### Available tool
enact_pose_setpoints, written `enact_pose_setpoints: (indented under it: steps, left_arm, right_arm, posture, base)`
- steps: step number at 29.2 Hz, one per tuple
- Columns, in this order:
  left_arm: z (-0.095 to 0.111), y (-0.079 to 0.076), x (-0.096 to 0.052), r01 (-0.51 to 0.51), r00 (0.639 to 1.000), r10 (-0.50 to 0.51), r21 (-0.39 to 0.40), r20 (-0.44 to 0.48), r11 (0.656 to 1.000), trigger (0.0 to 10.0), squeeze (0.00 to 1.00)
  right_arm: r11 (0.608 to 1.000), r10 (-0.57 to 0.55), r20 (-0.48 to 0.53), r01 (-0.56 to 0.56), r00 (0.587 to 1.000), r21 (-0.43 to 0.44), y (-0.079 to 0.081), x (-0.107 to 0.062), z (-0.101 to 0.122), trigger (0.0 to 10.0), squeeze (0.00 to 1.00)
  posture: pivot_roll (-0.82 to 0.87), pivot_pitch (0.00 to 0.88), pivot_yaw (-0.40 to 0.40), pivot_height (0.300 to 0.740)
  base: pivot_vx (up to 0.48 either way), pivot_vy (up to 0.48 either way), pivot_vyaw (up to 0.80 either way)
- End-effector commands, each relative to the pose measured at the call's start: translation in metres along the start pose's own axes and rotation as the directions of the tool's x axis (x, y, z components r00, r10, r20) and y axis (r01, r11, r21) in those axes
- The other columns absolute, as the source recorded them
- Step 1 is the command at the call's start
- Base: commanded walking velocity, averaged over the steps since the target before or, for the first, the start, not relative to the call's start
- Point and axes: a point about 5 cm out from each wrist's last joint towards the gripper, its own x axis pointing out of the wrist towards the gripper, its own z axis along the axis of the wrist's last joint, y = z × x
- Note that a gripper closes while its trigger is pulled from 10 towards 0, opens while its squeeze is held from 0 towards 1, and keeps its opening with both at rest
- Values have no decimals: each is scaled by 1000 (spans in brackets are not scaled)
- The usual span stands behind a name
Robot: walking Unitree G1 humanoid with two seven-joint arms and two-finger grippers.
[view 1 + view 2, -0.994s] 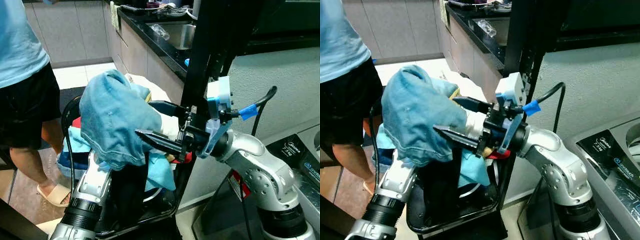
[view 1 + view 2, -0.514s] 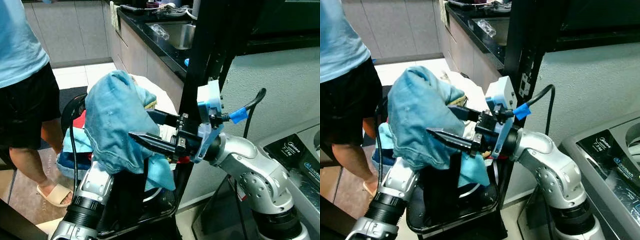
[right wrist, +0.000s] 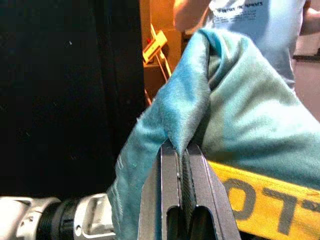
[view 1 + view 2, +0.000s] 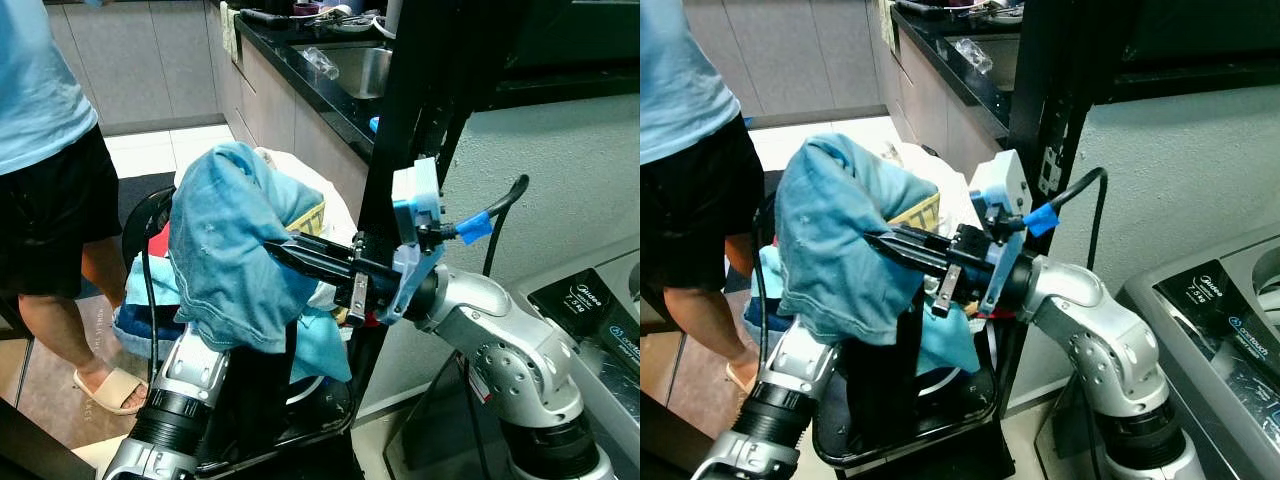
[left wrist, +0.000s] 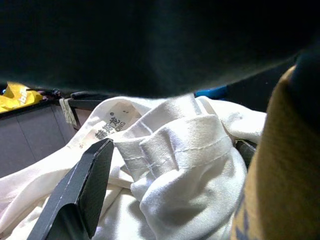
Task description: Clothes washing
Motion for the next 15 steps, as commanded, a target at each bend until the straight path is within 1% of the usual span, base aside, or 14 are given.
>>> enact_pose_setpoints:
  steps: [1,2,3,4,6,7,8,9,10,11,12,13,15]
  left_arm:
    - [-1,-3,0,7,1000,-7,-7,-2,1000,10000,0]
    - [-2,-4,0,7,1000,-7,-7,-3,1000,10000,0]
    - [-4,-4,-1,11,1000,-11,-8,-9,1000,10000,0]
    - [-4,-4,-1,11,1000,-11,-8,-9,1000,10000,0]
    - [-11,-6,-5,23,999,-24,-10,-36,1000,10000,0]
    - [-21,-8,-11,34,997,-35,-10,-75,999,10000,0]
    - [-21,-8,-11,34,997,-35,-10,-75,999,10000,0]
    - [-28,-9,-16,42,994,-43,-10,-103,999,10000,0]
    - [-28,-9,-16,42,994,-43,-10,-103,999,10000,0]
    - [-40,-10,-24,39,988,-38,1,-147,999,10000,0]
    - [-40,-10,-24,39,988,-38,1,-147,999,10000,0]
    - [-52,-10,-33,36,980,-33,9,-196,999,10000,0]
    - [-52,-10,-33,36,980,-33,9,-196,999,10000,0]
  right_arm:
    - [1000,13,23,-13,1000,1,1,-1,5,0,0]
    - [1000,10,66,-11,998,8,0,-1,11,0,0]
    - [1000,-4,150,0,989,24,-4,-2,24,0,0]
    - [1000,-4,150,0,989,24,-4,-2,24,0,0]
    - [998,-38,287,21,957,60,-11,-5,44,0,0]
    - [996,-68,356,42,932,80,-16,-9,55,0,0]
    - [996,-68,356,42,932,80,-16,-9,55,0,0]
    - [994,-87,395,55,915,93,-20,-11,61,0,0]
    - [994,-87,395,55,915,93,-20,-11,61,0,0]
    - [992,-108,429,69,897,105,-24,-13,67,0,0]
    - [992,-108,429,69,897,105,-24,-13,67,0,0]
    - [990,-124,456,80,881,115,-27,-16,72,0,0]
    - [990,-124,456,80,881,115,-27,-16,72,0,0]
  posture:
    - [79,36,-64,740]
    - [81,34,-67,740]
    - [82,32,-67,740]
    - [82,32,-67,740]
    - [83,27,-68,740]
    - [83,27,-68,740]
    - [83,27,-68,740]
    - [84,23,-68,740]
    - [84,23,-68,740]
    - [85,21,-67,740]
    - [85,21,-67,740]
    - [84,20,-66,740]
    - [84,20,-66,740]
  base:
    - [0,0,0]
    - [0,0,0]
    - [0,0,0]
    - [0,0,0]
    - [0,0,0]
    - [0,0,0]
    - [0,0,0]
    - [0,0,0]
    - [0,0,0]
    - [0,0,0]
    - [0,0,0]
    - [0,0,0]
    - [0,0,0]
